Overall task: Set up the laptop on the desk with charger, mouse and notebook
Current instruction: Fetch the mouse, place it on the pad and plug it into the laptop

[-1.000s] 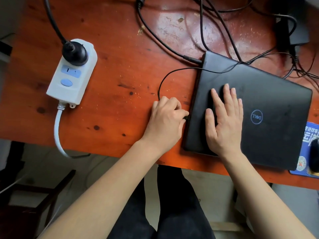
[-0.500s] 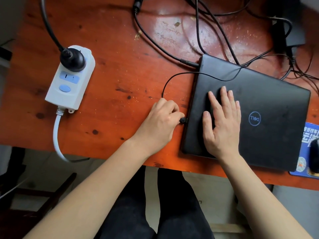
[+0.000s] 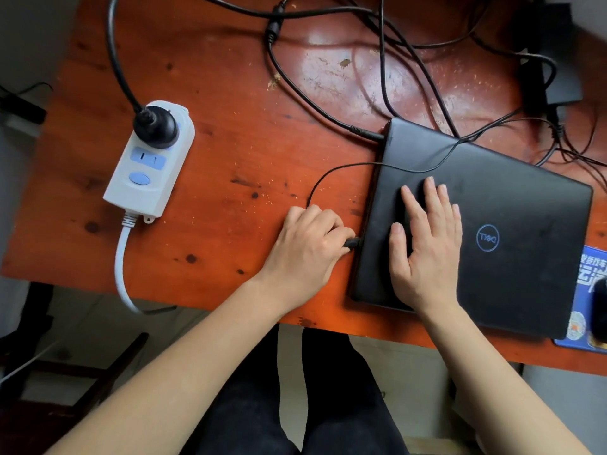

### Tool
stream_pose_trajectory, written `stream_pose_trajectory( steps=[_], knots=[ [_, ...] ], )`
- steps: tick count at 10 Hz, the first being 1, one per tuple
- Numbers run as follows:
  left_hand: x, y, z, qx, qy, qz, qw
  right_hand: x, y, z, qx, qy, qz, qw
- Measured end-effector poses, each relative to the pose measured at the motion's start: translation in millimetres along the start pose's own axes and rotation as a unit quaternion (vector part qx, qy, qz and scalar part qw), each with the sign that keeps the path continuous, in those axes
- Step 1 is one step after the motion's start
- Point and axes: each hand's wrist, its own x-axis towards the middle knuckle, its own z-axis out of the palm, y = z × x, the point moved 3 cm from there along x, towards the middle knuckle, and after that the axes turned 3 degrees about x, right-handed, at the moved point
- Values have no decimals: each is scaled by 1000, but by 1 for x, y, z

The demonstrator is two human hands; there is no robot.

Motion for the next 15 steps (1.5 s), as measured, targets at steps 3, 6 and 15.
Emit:
stream_pose_trajectory(
  steps=[3, 6, 15],
  knots=[
    [8, -9, -2, 36, 78, -36, 996, 1, 2, 0, 6, 7, -2, 1000],
    [20, -14, -7, 12, 22, -7, 1000, 1, 3, 1, 10, 5, -3, 1000],
    [31, -4, -6, -11, 38, -15, 999, 2, -1, -2, 13, 1, 6, 1000]
  ],
)
